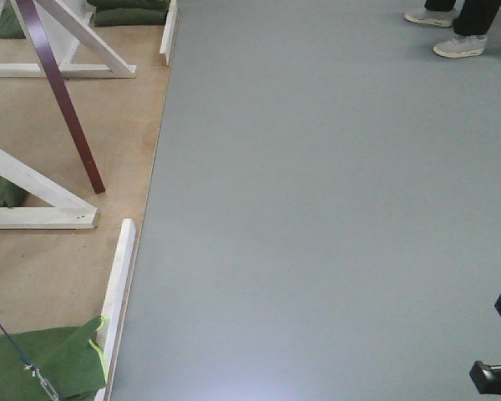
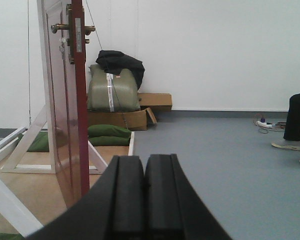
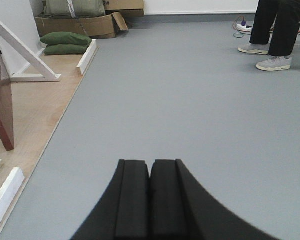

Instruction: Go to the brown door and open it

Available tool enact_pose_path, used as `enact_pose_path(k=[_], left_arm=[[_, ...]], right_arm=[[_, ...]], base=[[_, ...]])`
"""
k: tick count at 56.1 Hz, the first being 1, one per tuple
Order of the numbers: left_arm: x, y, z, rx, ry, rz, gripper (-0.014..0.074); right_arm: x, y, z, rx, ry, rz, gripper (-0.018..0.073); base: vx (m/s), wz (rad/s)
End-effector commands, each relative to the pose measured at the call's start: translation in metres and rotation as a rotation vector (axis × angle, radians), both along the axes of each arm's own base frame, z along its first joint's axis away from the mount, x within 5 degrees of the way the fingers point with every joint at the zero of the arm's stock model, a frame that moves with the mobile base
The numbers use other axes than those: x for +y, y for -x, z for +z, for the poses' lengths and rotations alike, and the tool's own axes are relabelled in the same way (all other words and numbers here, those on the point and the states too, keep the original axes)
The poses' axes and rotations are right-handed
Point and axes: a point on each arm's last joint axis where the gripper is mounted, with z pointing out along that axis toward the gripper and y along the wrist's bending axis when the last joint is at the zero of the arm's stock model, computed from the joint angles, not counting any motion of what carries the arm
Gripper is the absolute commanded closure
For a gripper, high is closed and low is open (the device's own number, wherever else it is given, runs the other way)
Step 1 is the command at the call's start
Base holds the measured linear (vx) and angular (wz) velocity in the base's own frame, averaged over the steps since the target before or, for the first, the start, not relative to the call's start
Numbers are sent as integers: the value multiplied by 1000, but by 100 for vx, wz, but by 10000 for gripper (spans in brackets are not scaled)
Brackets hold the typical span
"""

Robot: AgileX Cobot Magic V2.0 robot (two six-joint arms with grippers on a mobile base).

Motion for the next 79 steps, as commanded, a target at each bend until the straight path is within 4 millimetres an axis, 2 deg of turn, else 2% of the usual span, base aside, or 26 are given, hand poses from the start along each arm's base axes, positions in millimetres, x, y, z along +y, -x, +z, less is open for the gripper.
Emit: enact_pose_path(k=[1,79], left_arm=[[1,3,14,-113,3,9,584],[1,3,14,-113,3,9,584]], right_arm=[[-1,-2,5,-77,7,-4,559],[-1,-2,5,-77,7,-4,559]], base=[[0,0],[4,0]])
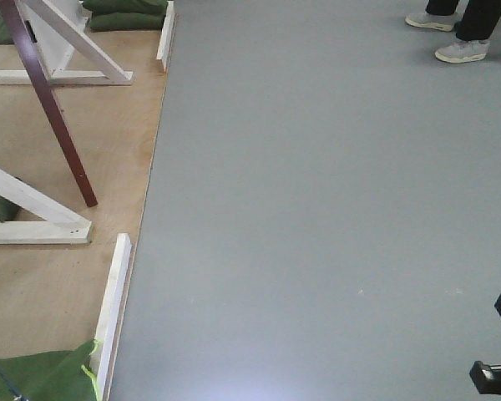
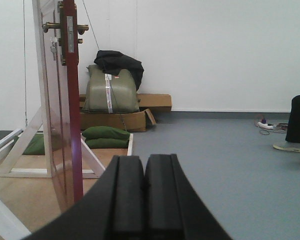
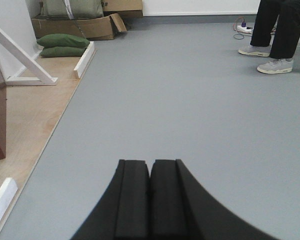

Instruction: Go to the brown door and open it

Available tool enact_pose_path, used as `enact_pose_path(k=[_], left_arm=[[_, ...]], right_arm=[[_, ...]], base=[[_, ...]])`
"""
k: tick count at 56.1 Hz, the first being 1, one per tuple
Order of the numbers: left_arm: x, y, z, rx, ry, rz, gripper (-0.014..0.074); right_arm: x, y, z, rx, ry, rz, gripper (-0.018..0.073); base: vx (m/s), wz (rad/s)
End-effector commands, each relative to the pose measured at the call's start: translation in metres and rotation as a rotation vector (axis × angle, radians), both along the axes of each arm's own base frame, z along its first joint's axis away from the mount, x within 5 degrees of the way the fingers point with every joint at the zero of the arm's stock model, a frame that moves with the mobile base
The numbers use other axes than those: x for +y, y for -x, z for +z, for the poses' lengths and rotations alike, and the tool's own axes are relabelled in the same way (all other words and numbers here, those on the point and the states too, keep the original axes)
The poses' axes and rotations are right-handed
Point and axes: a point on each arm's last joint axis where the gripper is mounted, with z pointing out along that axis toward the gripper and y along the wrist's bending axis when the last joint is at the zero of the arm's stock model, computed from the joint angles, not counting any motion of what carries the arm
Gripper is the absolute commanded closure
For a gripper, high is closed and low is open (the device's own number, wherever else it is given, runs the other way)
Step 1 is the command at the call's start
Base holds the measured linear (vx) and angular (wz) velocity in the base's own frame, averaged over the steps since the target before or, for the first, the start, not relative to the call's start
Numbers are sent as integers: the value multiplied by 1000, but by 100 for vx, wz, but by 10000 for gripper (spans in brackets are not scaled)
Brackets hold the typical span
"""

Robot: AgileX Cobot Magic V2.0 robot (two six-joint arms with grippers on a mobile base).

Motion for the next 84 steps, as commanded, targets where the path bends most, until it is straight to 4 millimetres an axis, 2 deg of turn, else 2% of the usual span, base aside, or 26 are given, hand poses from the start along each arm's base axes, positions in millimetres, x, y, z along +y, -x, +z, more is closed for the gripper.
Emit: enact_pose_path(k=[1,58,84], left_arm=[[1,3,14,-113,3,9,584],[1,3,14,-113,3,9,584],[1,3,14,-113,3,9,584]], right_arm=[[-1,-2,5,-77,7,-4,559],[-1,-2,5,-77,7,-4,559],[-1,-2,5,-77,7,-4,559]], base=[[21,-4],[28,14],[38,-10]])
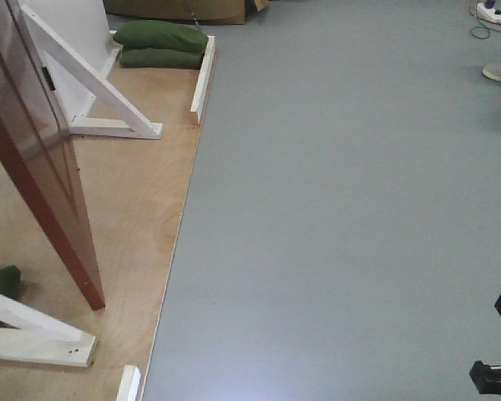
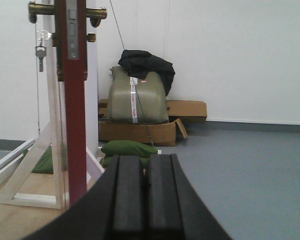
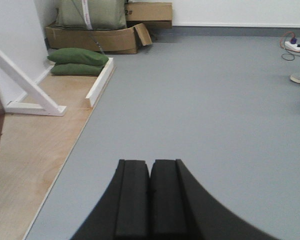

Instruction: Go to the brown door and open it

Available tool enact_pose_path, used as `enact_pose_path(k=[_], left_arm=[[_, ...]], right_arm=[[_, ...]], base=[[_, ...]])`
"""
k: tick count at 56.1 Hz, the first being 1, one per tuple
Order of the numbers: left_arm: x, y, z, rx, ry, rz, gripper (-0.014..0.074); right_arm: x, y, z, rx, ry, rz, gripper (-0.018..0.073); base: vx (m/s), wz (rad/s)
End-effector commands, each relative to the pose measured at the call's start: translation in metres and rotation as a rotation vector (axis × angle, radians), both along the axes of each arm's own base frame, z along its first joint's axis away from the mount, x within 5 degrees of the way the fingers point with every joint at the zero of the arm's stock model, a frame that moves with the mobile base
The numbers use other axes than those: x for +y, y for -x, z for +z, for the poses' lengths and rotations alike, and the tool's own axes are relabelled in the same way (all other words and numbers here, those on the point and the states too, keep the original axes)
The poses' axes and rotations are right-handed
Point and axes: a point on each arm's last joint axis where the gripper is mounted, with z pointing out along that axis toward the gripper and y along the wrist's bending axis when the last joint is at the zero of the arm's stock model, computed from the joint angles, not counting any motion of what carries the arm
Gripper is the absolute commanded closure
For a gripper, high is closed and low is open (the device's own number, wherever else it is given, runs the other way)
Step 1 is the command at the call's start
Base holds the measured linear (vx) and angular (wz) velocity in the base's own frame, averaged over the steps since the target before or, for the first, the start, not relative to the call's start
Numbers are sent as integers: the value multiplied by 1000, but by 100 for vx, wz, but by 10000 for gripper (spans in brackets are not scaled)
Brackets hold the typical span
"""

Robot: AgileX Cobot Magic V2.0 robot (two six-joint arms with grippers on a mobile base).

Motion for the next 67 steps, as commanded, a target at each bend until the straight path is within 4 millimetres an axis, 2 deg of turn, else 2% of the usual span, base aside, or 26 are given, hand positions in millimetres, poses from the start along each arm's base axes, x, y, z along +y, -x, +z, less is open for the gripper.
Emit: enact_pose_path(k=[1,24,67], left_arm=[[1,3,14,-113,3,9,584],[1,3,14,-113,3,9,584],[1,3,14,-113,3,9,584]], right_arm=[[-1,-2,5,-77,7,-4,559],[-1,-2,5,-77,7,-4,559],[-1,-2,5,-77,7,-4,559]], base=[[38,-20],[36,-12],[31,3]])
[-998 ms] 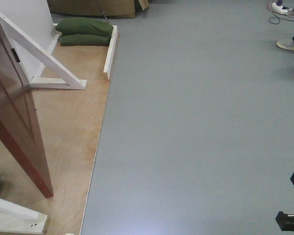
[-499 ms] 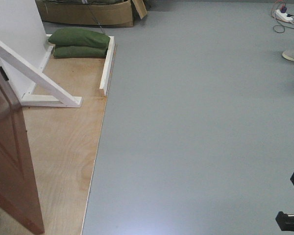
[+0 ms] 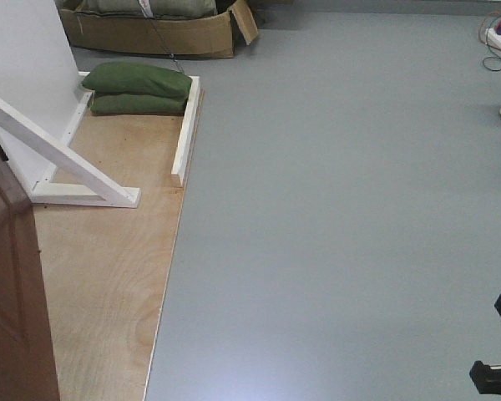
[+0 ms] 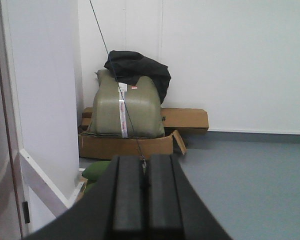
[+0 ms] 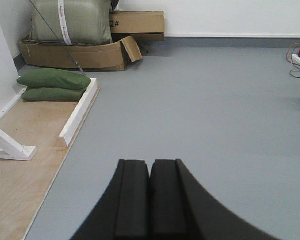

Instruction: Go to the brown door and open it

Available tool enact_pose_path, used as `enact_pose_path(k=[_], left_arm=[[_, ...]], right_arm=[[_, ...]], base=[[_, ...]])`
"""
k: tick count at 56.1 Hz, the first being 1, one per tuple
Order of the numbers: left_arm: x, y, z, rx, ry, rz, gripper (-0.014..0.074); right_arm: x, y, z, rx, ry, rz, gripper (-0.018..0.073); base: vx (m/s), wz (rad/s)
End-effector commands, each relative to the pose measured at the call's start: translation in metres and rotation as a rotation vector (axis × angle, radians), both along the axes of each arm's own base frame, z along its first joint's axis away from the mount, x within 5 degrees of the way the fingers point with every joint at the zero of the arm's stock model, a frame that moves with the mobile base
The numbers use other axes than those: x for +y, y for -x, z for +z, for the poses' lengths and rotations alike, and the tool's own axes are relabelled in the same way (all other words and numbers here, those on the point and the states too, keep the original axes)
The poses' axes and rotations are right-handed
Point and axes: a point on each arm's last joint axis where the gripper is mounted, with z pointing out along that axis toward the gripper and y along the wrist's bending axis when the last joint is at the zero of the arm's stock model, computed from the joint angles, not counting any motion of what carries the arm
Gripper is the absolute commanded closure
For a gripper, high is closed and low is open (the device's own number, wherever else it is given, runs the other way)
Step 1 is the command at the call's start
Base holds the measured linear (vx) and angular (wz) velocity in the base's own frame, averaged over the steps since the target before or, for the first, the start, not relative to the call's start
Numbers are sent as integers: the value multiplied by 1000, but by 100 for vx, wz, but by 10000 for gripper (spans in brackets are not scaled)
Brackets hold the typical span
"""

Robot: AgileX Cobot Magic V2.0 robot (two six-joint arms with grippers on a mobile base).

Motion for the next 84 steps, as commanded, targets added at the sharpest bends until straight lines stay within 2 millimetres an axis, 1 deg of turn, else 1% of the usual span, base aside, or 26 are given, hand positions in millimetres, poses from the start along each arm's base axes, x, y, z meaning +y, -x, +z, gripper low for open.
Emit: enact_pose_path(k=[1,50,51,54,58,64,65,70,74,78,79,84], left_arm=[[1,3,14,-113,3,9,584],[1,3,15,-117,3,9,584],[3,10,63,-328,53,26,584],[3,5,73,-305,62,26,584],[4,-4,93,-282,77,26,584],[3,-17,131,-269,77,21,584],[3,-18,140,-281,76,20,584],[3,-26,174,-296,76,13,584],[2,-29,202,-328,68,10,584],[2,-29,225,-363,45,10,584],[2,-28,235,-379,28,12,584],[1,-22,262,-434,-56,29,584]], right_arm=[[-1,-2,5,-77,7,-4,559],[-1,-2,5,-77,7,-4,559],[-1,-2,6,-78,7,-5,559],[-1,-2,6,-78,7,-5,559],[-1,-2,6,-78,7,-5,559],[-1,-2,6,-78,7,-5,559],[-1,-2,6,-78,7,-5,559],[-1,-2,6,-78,7,-5,559],[-1,-2,6,-78,7,-5,559],[-1,-2,6,-78,7,-5,559],[-1,-2,6,-78,7,-5,559],[-1,-2,6,-78,7,-5,559]], base=[[12,1],[3,0],[0,0],[0,0],[0,0],[0,0],[0,0],[0,0],[0,0],[0,0],[0,0],[0,0]])
